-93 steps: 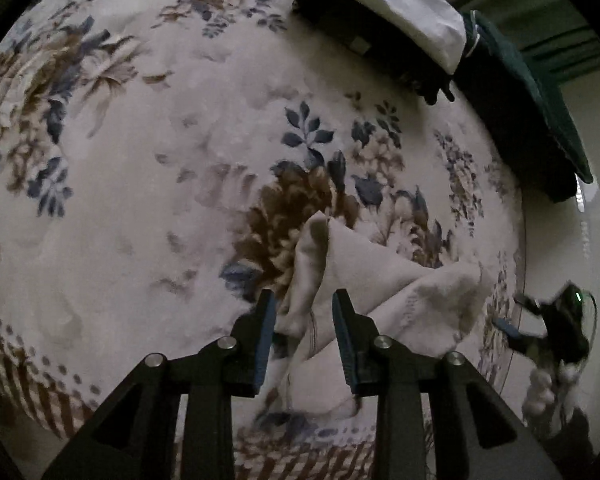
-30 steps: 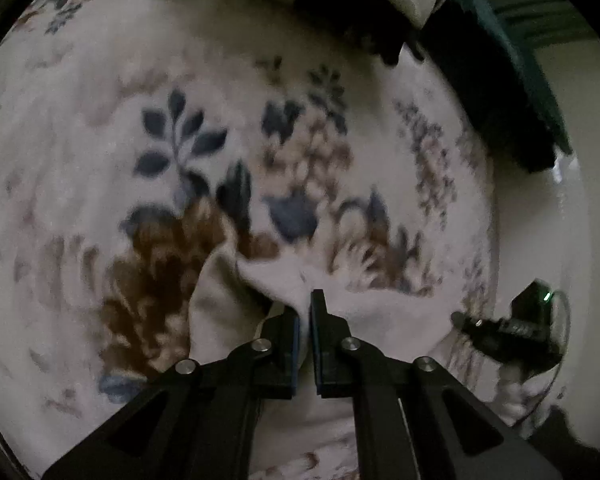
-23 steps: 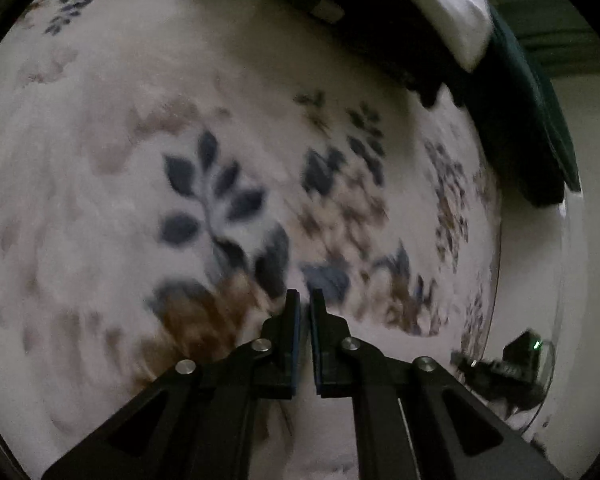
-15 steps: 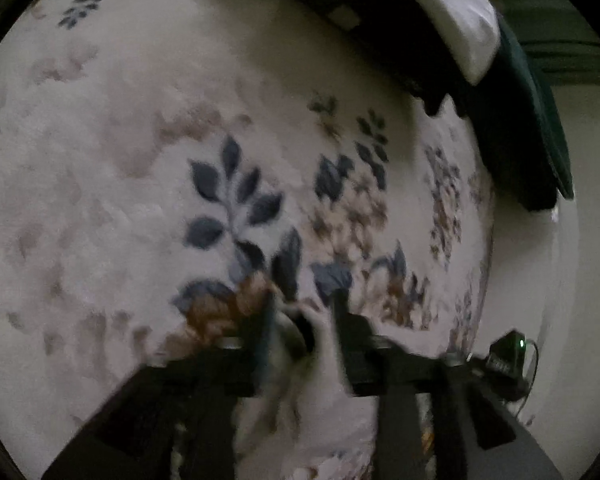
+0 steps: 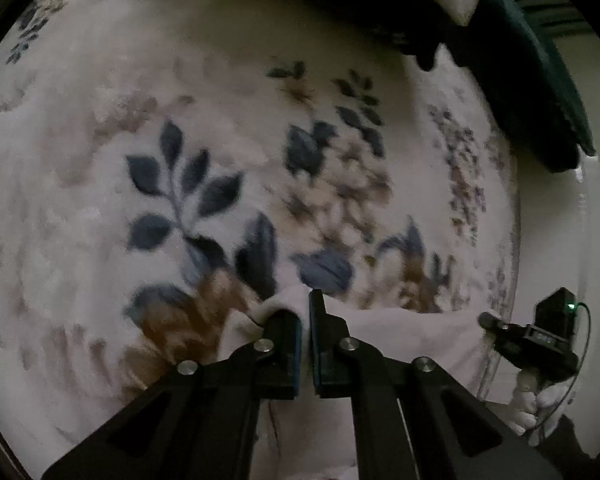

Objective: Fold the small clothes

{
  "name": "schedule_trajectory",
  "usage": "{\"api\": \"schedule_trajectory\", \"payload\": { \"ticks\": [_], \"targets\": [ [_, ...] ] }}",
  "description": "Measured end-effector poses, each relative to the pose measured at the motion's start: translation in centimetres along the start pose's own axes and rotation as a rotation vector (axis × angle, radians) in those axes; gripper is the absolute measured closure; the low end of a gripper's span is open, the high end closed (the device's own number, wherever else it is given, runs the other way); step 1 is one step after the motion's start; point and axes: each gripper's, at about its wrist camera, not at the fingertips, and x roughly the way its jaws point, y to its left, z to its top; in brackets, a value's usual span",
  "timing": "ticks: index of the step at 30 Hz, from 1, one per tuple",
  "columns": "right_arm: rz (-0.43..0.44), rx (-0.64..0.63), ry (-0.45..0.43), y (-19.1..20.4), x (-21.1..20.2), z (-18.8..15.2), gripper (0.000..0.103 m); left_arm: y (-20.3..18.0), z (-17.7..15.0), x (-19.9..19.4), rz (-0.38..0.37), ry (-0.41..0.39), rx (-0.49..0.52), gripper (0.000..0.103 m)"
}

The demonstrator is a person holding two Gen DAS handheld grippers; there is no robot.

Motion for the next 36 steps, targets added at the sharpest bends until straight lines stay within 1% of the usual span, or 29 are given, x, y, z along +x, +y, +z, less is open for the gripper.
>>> {"api": "schedule_trajectory", "payload": {
  "ticks": [2,3,4,5,6,7,8,9,10,11,12,14,15,17,19,20,21,22,23,24,26,28,30,31,32,33,34,35,36],
  "targets": [
    [-0.033,0.000,-0.022,-0.4,0.0,0.6,0.092,0.7,0.5,0.9,0.002,0.017,-0.008,0.101],
    [-0.050,0.030,-0.019,-1.2,0.5,1.0,0.092,0.8,0.7,1.2,-0.020,0.029,-0.010,0.100],
    [-0.056,0.048,-0.006,-1.7,1.1,1.2,0.092,0.8,0.7,1.1,-0.057,0.040,-0.015,0.098],
    [-0.068,0.054,0.028,-2.1,1.8,1.4,0.091,0.8,0.7,0.9,-0.070,0.045,-0.021,0.096],
    [-0.070,0.057,0.051,-2.2,2.1,1.5,0.090,0.7,0.6,0.5,-0.062,0.049,-0.023,0.096],
    [-0.064,0.067,0.068,-2.4,2.0,1.5,0.089,0.6,0.1,-0.3,-0.064,0.055,-0.023,0.090],
    [-0.049,0.069,0.074,-2.4,1.8,1.5,0.083,0.6,-0.3,-0.7,-0.061,0.048,-0.025,0.084],
    [-0.019,0.074,0.085,-2.5,1.2,1.4,0.070,0.5,-1.5,-1.8,-0.042,0.024,-0.023,0.073],
    [-0.025,0.073,0.085,-2.7,0.5,1.0,0.061,0.4,-2.3,-2.5,-0.040,0.012,-0.017,0.068],
    [-0.035,0.067,0.079,-2.8,-0.2,0.7,0.052,0.4,-3.3,-3.1,-0.039,0.001,-0.014,0.068],
    [-0.037,0.051,0.067,-3.0,-1.1,-0.1,0.051,0.5,-4.5,-3.7,-0.038,-0.007,-0.020,0.068],
    [-0.039,0.033,0.085,-3.5,-2.0,-1.4,0.051,1.1,-6.9,-4.3,-0.034,-0.006,-0.050,0.067],
    [-0.040,0.032,0.104,-3.9,-2.2,-2.5,0.051,1.5,-8.3,-4.4,-0.036,-0.006,-0.069,0.067],
    [-0.059,0.027,0.133,-4.7,-2.4,-4.3,0.051,2.3,-10.7,-3.9,-0.018,0.021,-0.115,0.068],
    [-0.087,0.031,0.180,-5.7,-1.8,-6.2,0.051,2.9,-12.1,-3.4,-0.018,0.029,-0.145,0.070],
    [-0.094,0.047,0.203,-6.3,-1.4,-7.1,0.051,3.1,-12.8,-3.3,-0.022,0.020,-0.156,0.070],
    [-0.088,0.074,0.215,-7.0,-1.0,-8.0,0.054,3.3,-13.5,-3.3,-0.047,0.000,-0.168,0.080],
    [-0.083,0.095,0.217,-7.5,-0.8,-8.6,0.060,3.3,-13.8,-3.5,-0.052,-0.013,-0.169,0.098],
    [-0.066,0.119,0.216,-8.0,-0.5,-9.3,0.086,3.3,-13.9,-3.6,-0.037,-0.021,-0.161,0.098],
    [-0.058,0.127,0.214,-8.2,-0.4,-9.6,0.094,3.2,-13.9,-3.8,-0.027,-0.029,-0.156,0.098],
    [-0.058,0.120,0.184,-8.1,-0.6,-10.1,0.095,3.7,-13.7,-4.1,-0.020,-0.046,-0.166,0.099],
    [-0.091,0.116,0.152,-8.2,-0.8,-10.2,0.096,4.1,-13.4,-4.1,-0.020,-0.036,-0.166,0.098],
    [-0.086,0.138,0.168,-8.6,-0.3,-10.0,0.095,3.8,-13.0,-4.1,-0.037,-0.018,-0.149,0.096],
    [-0.078,0.137,0.188,-8.7,0.0,-9.9,0.095,3.5,-12.7,-4.2,-0.057,0.002,-0.142,0.094],
    [-0.062,0.136,0.213,-8.6,0.2,-9.8,0.094,3.4,-12.6,-4.4,-0.065,0.006,-0.139,0.089],
    [-0.036,0.136,0.233,-8.5,0.1,-9.5,0.089,3.2,-12.3,-4.8,-0.076,-0.001,-0.130,0.072],
    [-0.013,0.132,0.243,-8.6,-0.1,-9.1,0.080,3.2,-12.0,-5.5,-0.096,-0.028,-0.118,0.057],
    [0.010,0.124,0.243,-8.6,-0.4,-8.8,0.052,3.5,-11.7,-5.9,-0.122,-0.059,-0.116,0.049],
    [0.034,0.117,0.224,-8.9,-0.9,-8.3,0.034,4.0,-11.2,-6.1,-0.147,-0.074,-0.126,0.038]
  ]
}}
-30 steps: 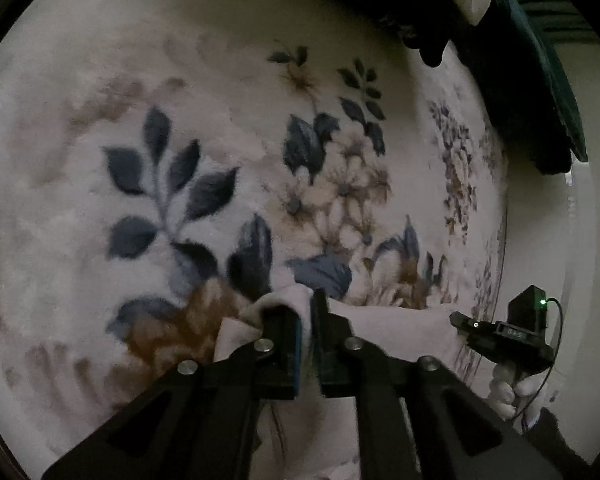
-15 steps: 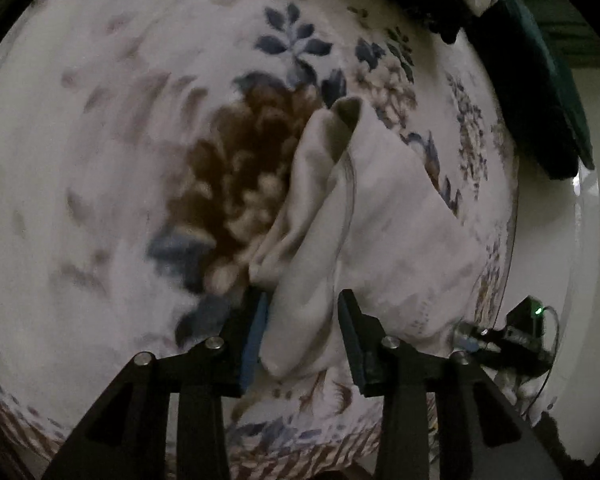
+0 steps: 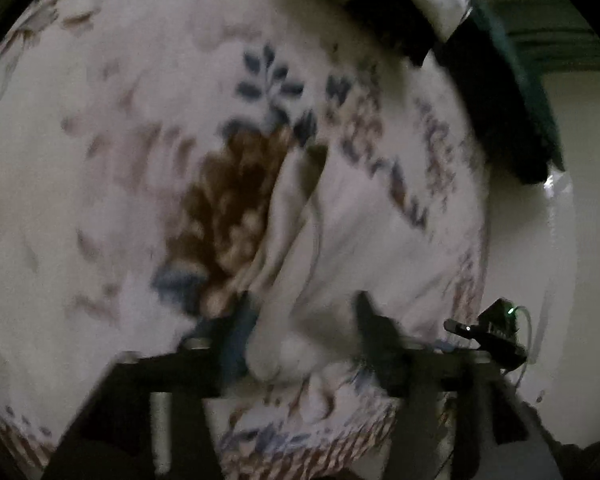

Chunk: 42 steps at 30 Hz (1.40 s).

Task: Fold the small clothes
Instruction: 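Lift the folded shirt with both tools and place it on the garment stack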

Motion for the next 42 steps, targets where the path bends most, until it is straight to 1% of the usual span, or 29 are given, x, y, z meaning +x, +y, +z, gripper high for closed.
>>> {"api": "schedule_trajectory", "payload": {
  "ticks": [2,3,4,7,8,9,10,12,15,18,20,21,22,23,24,27,28,32,34,40,42],
  "targets": [
    [0.056,-0.012,-0.038,-0.3,-1.0,0.8,0.032,0.9,1.4,1.0,-0.085,0.002,-0.030,0.037],
    [0.093,-0.019,-0.037,-0.4,-1.2,1.5,0.032,1.4,2.1,2.0,-0.121,0.017,-0.040,0.037],
    [0.125,-0.024,-0.034,-0.5,-1.1,2.2,0.032,1.5,2.6,2.7,-0.134,0.026,-0.042,0.037],
    [0.226,-0.061,0.020,-0.8,0.9,4.4,0.032,1.8,4.6,6.4,-0.195,0.092,-0.031,0.037],
    [0.240,-0.070,0.032,-0.7,1.4,4.8,0.032,1.6,5.1,7.3,-0.224,0.117,-0.022,0.037],
    [0.246,-0.088,0.061,-0.7,2.5,5.5,0.032,1.3,5.4,7.8,-0.232,0.133,-0.016,0.037],
    [0.244,-0.098,0.073,-0.3,3.5,5.7,0.032,0.8,5.8,8.8,-0.219,0.155,0.008,0.037],
    [0.246,-0.146,0.108,0.3,4.9,6.1,0.031,0.2,6.1,9.6,-0.219,0.182,0.042,0.037],
    [0.265,-0.195,0.134,1.4,6.2,6.2,0.031,-0.2,6.2,10.1,-0.229,0.187,0.049,0.037],
    [0.285,-0.214,0.152,2.4,7.2,6.2,0.031,-0.8,6.3,10.4,-0.234,0.167,0.043,0.037],
    [0.281,-0.220,0.154,3.0,7.6,6.2,0.031,-1.5,5.8,10.1,-0.238,0.128,0.073,0.039],
    [0.283,-0.218,0.157,3.2,7.9,6.2,0.033,-1.8,5.6,10.0,-0.230,0.118,0.082,0.040],
    [0.287,-0.221,0.158,3.4,8.0,6.1,0.036,-2.0,5.4,10.0,-0.220,0.112,0.093,0.051],
    [0.288,-0.228,0.159,3.7,8.1,6.1,0.045,-2.3,5.2,9.9,-0.207,0.103,0.104,0.062],
    [0.289,-0.231,0.162,3.9,8.3,6.0,0.056,-2.3,5.2,10.1,-0.196,0.101,0.107,0.076],
    [0.282,-0.241,0.162,4.3,8.4,6.1,0.067,-2.3,5.2,9.4,-0.182,0.079,0.109,0.081],
    [0.281,-0.244,0.158,4.5,8.4,6.0,0.069,-2.6,5.1,9.1,-0.178,0.073,0.117,0.083],
    [0.282,-0.260,0.126,5.5,7.5,5.6,0.072,-3.4,5.0,7.7,-0.157,0.057,0.146,0.085],
    [0.287,-0.270,0.115,6.2,6.8,5.5,0.073,-3.7,5.2,7.1,-0.158,0.053,0.144,0.086],
    [0.285,-0.303,0.082,9.3,4.8,4.9,0.075,-4.7,7.4,3.3,-0.161,0.000,0.133,0.086],
    [0.285,-0.316,0.065,11.1,4.1,4.8,0.075,-5.2,8.3,2.3,-0.156,-0.009,0.141,0.086]
  ]
}}
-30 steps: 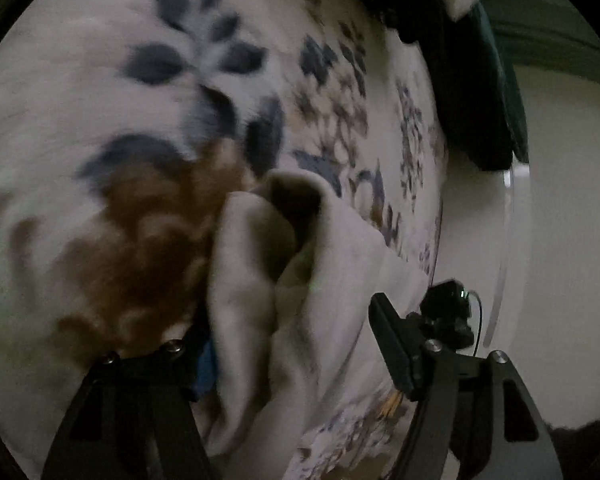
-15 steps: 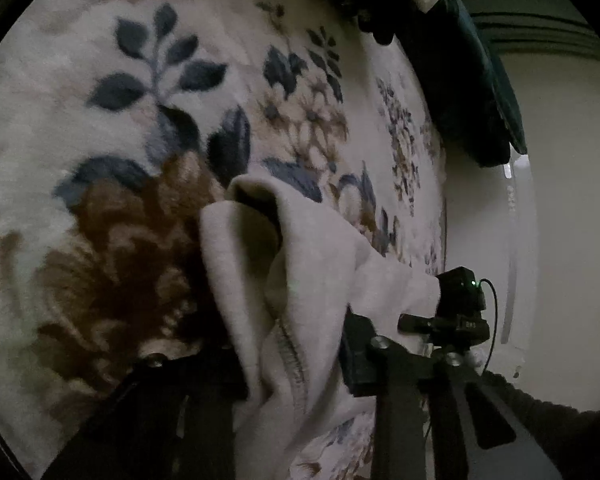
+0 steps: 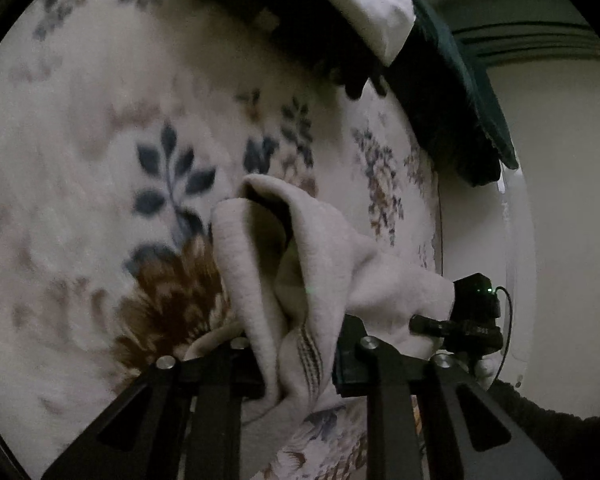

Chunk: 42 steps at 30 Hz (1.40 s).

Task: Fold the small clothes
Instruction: 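Lift the folded shirt with both tools and place it on the garment stack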

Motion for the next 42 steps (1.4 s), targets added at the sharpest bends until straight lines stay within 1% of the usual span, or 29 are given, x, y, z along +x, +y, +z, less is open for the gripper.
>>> {"api": "schedule_trajectory", "payload": {
  "ticks": [5,7,10,13,15,16,18,19,20,21,22,24,26,27,29,30,32,33,34,35,36,37,38,39,40,41,42],
  "targets": [
    [-0.013,-0.046,-0.025,5.2,-1.1,1.9,0.075,-2.0,4.1,-3.8,0.014,-0.038,0.029,0.086],
    [-0.010,-0.058,-0.038,7.4,-1.5,2.8,0.075,-3.0,6.4,-5.2,0.017,-0.054,0.042,0.086],
    [-0.016,-0.092,-0.064,11.6,-2.3,4.6,0.075,-5.0,10.4,-6.9,0.029,-0.086,0.071,0.086],
    [-0.021,-0.130,-0.095,16.8,-2.5,7.5,0.075,-7.0,15.7,-8.2,0.044,-0.122,0.093,0.086],
    [-0.017,-0.144,-0.123,19.6,-2.8,10.5,0.075,-8.0,19.3,-8.7,0.045,-0.147,0.107,0.086],
    [-0.012,-0.150,-0.134,20.7,-2.9,11.9,0.075,-8.4,20.5,-8.7,0.048,-0.154,0.112,0.086],
    [-0.004,-0.163,-0.157,23.3,-3.0,15.4,0.075,-9.2,24.6,-8.9,0.066,-0.181,0.129,0.086],
    [0.000,-0.169,-0.159,23.9,-3.1,16.6,0.075,-9.3,26.3,-9.0,0.076,-0.190,0.138,0.086],
    [-0.001,-0.175,-0.166,26.1,-1.8,19.2,0.075,-9.1,27.9,-9.2,0.086,-0.199,0.145,0.086],
    [-0.009,-0.186,-0.172,27.3,-1.3,21.2,0.075,-8.8,29.1,-9.3,0.093,-0.205,0.149,0.086],
    [-0.012,-0.192,-0.173,28.3,-0.6,23.0,0.075,-8.6,31.2,-9.0,0.110,-0.210,0.153,0.086],
    [-0.024,-0.193,-0.179,29.8,0.9,26.7,0.075,-8.2,33.9,-8.2,0.140,-0.219,0.164,0.086],
    [-0.053,-0.205,-0.183,30.5,1.9,29.8,0.075,-7.5,36.0,-7.1,0.176,-0.220,0.173,0.085],
    [-0.070,-0.210,-0.184,30.9,2.6,31.5,0.075,-7.2,36.5,-6.7,0.187,-0.215,0.175,0.085],
    [-0.106,-0.210,-0.188,31.1,3.6,33.7,0.075,-6.6,37.8,-5.5,0.236,-0.202,0.180,0.082],
    [-0.138,-0.207,-0.198,31.2,4.2,34.6,0.075,-5.9,38.4,-4.8,0.268,-0.190,0.175,0.082],
    [-0.185,-0.198,-0.210,31.3,4.8,36.2,0.075,-5.4,38.7,-4.4,0.299,-0.179,0.164,0.078],
    [-0.221,-0.192,-0.214,31.0,5.1,36.2,0.075,-5.2,38.8,-4.2,0.320,-0.172,0.148,0.075],
    [-0.247,-0.193,-0.209,30.8,5.3,36.2,0.074,-5.2,38.8,-4.3,0.342,-0.173,0.139,0.067],
    [-0.283,-0.199,-0.203,30.9,5.5,36.3,0.070,-5.2,38.8,-4.3,0.365,-0.178,0.139,0.062],
    [-0.326,-0.206,-0.198,31.3,5.8,36.4,0.068,-5.5,38.6,-4.4,0.413,-0.186,0.148,0.054],
    [-0.343,-0.214,-0.194,30.9,5.7,35.7,0.068,-5.9,38.4,-4.3,0.460,-0.189,0.161,0.048],
    [-0.370,-0.220,-0.198,31.2,5.8,35.5,0.064,-6.0,38.5,-4.3,0.482,-0.192,0.167,0.048],
    [-0.416,-0.232,-0.206,31.6,5.7,35.2,0.060,-6.4,38.3,-4.3,0.508,-0.197,0.177,0.048],
    [-0.444,-0.238,-0.214,31.7,5.6,34.9,0.058,-6.8,38.1,-4.3,0.539,-0.206,0.188,0.047],
    [-0.487,-0.249,-0.226,32.2,5.6,34.9,0.052,-7.2,37.9,-4.3,0.561,-0.216,0.199,0.046],
    [-0.548,-0.268,-0.244,32.7,5.6,34.7,0.045,-7.4,37.8,-4.4,0.576,-0.230,0.209,0.044]
  ]
}}
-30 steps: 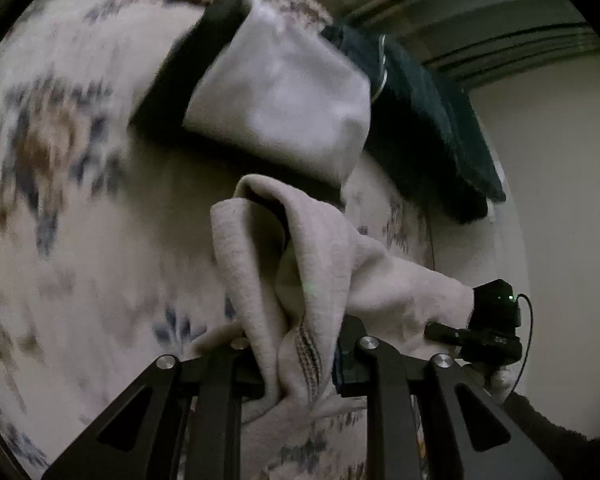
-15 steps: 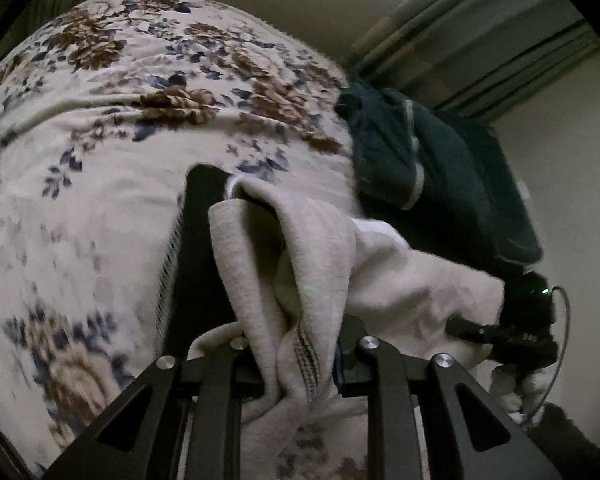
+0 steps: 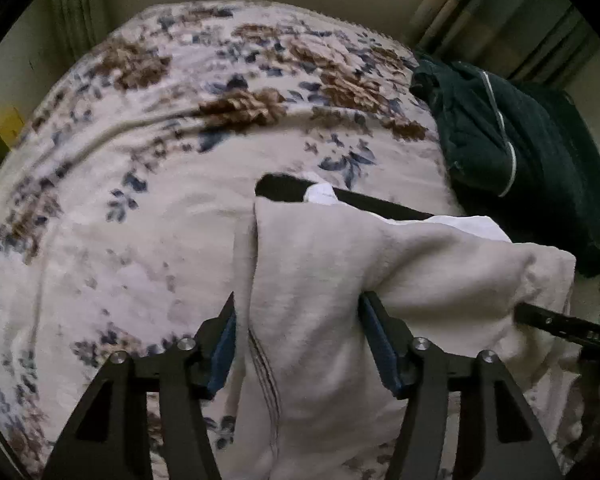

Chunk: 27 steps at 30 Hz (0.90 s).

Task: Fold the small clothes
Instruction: 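Lift the folded shirt with both tools and place it on the garment stack, then open both tools and withdraw them from the folded shirt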

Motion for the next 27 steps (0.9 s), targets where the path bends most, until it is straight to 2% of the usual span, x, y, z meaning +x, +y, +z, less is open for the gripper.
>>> {"api": "schedule_trajectory", "payload": {
  "ticks": [2,3,4,6,11,14,17,21,27],
  "targets": [
    [-0.084,-0.025,-0.032,0.5,-0.6,-0.1,0.037,-0.5,-0.1,-0.5,0.049,-0.033,0.021,0.023],
    [-0.123,-0.028,-0.046,0.7,-0.8,0.0,0.030,-0.6,-0.1,-0.7,0.064,-0.045,0.025,0.009],
    [-0.157,-0.029,-0.060,0.9,-1.3,-0.2,0.024,-0.8,-0.2,-1.0,0.075,-0.058,0.026,0.004],
    [-0.257,-0.052,-0.105,1.4,-2.3,-0.5,0.004,-1.1,-0.4,-1.4,0.090,-0.079,0.026,0.004],
    [-0.523,-0.165,-0.202,3.6,-5.3,-3.8,0.001,-2.3,-2.2,-2.7,0.126,-0.137,0.037,0.000],
    [-0.602,-0.194,-0.245,4.4,-6.3,-6.4,0.001,-2.9,-3.9,-3.2,0.155,-0.138,0.044,0.000],
    [-0.631,-0.210,-0.271,5.1,-7.2,-9.5,0.001,-3.4,-6.2,-4.1,0.184,-0.126,0.049,0.000],
    [-0.620,-0.184,-0.286,5.5,-8.5,-12.6,0.001,-4.3,-9.0,-6.4,0.225,-0.122,0.066,0.000],
    [-0.598,-0.186,-0.341,7.1,-13.5,-16.5,0.001,-7.1,-12.7,-13.5,0.256,-0.183,0.086,0.000]
  ]
}}
